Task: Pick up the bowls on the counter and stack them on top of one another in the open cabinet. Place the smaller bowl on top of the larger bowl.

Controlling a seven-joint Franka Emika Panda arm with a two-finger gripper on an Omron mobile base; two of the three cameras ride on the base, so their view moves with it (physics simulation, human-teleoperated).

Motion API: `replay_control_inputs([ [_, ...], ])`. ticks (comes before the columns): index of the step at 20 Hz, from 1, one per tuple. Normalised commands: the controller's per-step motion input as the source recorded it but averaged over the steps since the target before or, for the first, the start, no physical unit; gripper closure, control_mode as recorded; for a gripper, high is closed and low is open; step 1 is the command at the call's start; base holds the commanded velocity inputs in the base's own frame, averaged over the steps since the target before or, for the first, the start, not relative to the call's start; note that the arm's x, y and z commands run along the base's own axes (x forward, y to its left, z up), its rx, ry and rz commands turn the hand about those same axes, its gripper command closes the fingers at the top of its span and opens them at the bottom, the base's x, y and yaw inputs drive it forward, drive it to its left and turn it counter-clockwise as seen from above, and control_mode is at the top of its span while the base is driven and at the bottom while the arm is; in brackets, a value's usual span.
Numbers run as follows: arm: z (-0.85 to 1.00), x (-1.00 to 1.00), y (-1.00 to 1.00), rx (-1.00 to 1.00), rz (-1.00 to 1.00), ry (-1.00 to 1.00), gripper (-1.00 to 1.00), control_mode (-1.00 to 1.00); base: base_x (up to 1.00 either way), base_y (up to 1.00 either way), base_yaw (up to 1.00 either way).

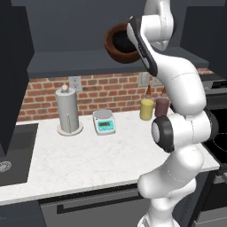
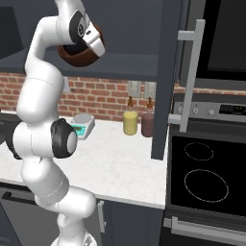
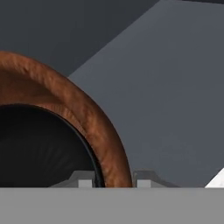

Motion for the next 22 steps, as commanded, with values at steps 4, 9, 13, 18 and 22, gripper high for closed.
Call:
replay_control_inputs([
  [4, -0.22, 0.24, -0.06, 0.00, 0.00, 0.00, 1.00, -1.00, 0.00, 0.00, 0.00],
  [9, -0.15, 0.10, -0.06, 0.00, 0.00, 0.00, 1.00, -1.00, 0.00, 0.00, 0.00],
  [13, 0.00, 0.00, 0.00, 0.00, 0.00, 0.00, -1.00, -1.00, 0.00, 0.00, 0.00],
  [18, 0.00, 0.00, 0.00, 0.00, 0.00, 0.00, -1.00, -1.00, 0.00, 0.00, 0.00],
  [22, 0.00, 0.00, 0.00, 0.00, 0.00, 0.00, -1.00, -1.00, 0.00, 0.00, 0.00],
])
